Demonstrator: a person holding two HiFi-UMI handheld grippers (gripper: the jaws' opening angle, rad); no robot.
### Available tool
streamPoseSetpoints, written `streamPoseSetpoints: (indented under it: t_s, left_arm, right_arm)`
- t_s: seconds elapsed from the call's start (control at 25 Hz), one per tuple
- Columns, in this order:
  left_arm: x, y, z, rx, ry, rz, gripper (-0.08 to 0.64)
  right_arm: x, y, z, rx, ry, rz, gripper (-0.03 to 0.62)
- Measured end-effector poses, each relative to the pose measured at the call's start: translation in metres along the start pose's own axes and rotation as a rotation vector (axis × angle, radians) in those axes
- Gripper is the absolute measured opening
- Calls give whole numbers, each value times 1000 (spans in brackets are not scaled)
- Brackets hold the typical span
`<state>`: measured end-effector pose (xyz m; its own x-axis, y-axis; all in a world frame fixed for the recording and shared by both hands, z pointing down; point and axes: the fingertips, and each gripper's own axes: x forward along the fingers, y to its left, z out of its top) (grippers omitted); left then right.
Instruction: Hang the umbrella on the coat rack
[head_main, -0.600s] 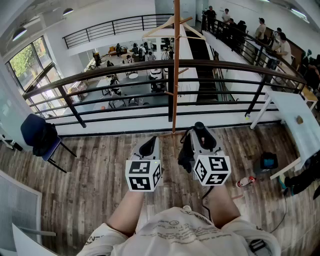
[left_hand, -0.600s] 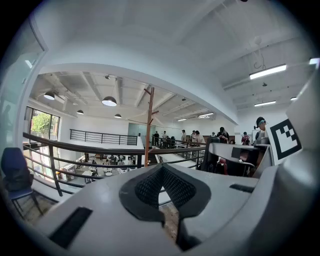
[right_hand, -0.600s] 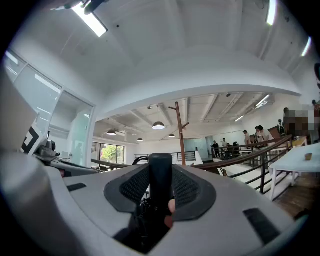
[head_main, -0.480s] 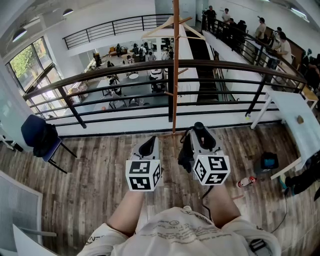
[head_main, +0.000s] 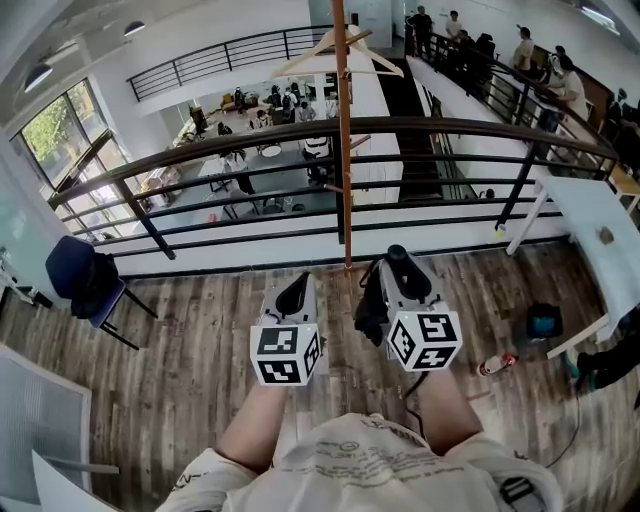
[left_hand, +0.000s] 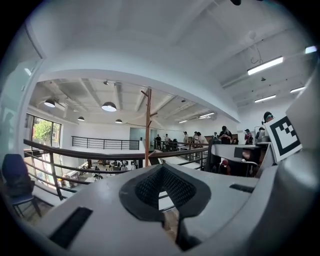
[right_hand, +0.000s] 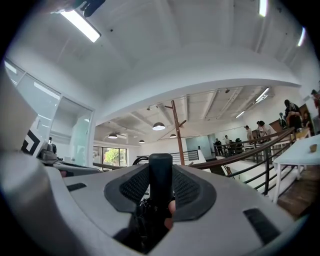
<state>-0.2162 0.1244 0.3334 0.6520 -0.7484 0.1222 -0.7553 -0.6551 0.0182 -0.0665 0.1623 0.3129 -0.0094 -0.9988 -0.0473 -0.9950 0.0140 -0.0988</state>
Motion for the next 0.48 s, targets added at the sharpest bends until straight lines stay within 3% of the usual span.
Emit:
streamPoseSetpoints:
  t_s: [0.2,0.48]
  left_arm:
    - [25,-14,-1,61,-16,33,5]
    - [73,-55,0,53,-10,53,5]
  right_arm:
    - [7,-28,-4,5,10,12,135]
    - [17,-87,0,-4,14,56,135]
